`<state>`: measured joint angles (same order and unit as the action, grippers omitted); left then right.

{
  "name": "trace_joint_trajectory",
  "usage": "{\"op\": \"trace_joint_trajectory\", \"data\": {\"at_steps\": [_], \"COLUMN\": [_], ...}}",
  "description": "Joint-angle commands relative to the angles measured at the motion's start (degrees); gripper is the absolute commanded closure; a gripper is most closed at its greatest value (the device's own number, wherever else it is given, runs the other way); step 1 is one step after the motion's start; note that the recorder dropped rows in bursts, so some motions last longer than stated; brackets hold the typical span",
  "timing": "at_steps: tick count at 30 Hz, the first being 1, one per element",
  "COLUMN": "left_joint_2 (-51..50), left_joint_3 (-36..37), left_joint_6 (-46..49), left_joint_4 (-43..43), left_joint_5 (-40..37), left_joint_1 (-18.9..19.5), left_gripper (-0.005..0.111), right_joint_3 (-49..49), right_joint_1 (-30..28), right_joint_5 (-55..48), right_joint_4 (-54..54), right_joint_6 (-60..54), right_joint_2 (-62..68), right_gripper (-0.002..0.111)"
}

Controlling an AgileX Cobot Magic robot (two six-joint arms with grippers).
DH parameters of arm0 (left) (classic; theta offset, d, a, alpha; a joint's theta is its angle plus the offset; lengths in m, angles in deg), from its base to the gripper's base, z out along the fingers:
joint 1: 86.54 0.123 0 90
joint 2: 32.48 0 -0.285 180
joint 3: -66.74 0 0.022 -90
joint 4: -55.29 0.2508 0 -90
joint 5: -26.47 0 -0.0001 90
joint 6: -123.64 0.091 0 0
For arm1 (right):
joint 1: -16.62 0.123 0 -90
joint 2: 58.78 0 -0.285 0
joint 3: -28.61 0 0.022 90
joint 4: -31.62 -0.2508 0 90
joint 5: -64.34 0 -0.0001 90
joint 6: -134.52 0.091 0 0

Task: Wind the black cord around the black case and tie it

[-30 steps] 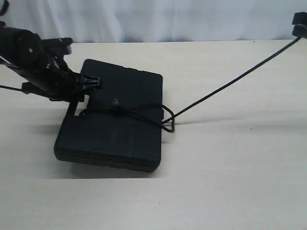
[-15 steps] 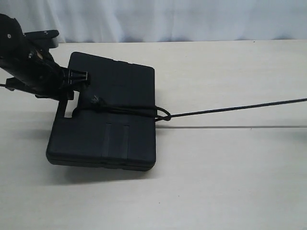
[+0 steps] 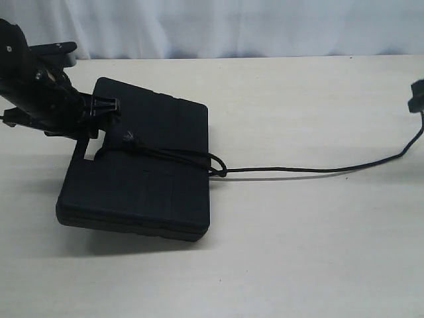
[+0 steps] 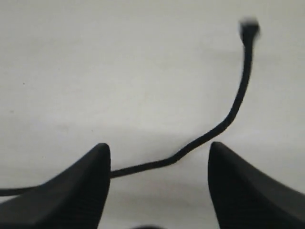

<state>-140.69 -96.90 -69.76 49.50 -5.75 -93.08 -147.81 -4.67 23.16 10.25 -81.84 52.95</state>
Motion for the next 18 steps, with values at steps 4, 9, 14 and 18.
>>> {"op": "trace_joint_trajectory", "data": {"at_steps": [4,9,14,18], "left_joint_2": [0.87,0.87,0.87,0.87], "left_joint_3": [-0.55,-0.55,-0.55,-0.55], "left_joint_6": [0.06,0.06,0.06,0.06], "left_joint_4": [-0.89,-0.89,-0.89,-0.89], "left_joint_5": [1.26,1.26,1.08,1.08], "left_joint_1": [0.18,0.18,0.18,0.18], "left_gripper": [0.107,0.107,0.107,0.107], "right_joint_3": [-4.89,-4.28,-2.02,-1.55], "right_joint_1": [15.72,30.3,39.64,42.9], "right_joint_5": [-11.34,-14.54,-10.07,-5.69], "right_joint_4": [-11.43,-1.53,7.51,8.13], "right_joint_6": [-23.88,-34.83,-35.22,-35.11], "right_joint_2": [-1.97,0.61,5.48,9.09], "right_gripper": [0.061,0.061,0.062,0.062]}}
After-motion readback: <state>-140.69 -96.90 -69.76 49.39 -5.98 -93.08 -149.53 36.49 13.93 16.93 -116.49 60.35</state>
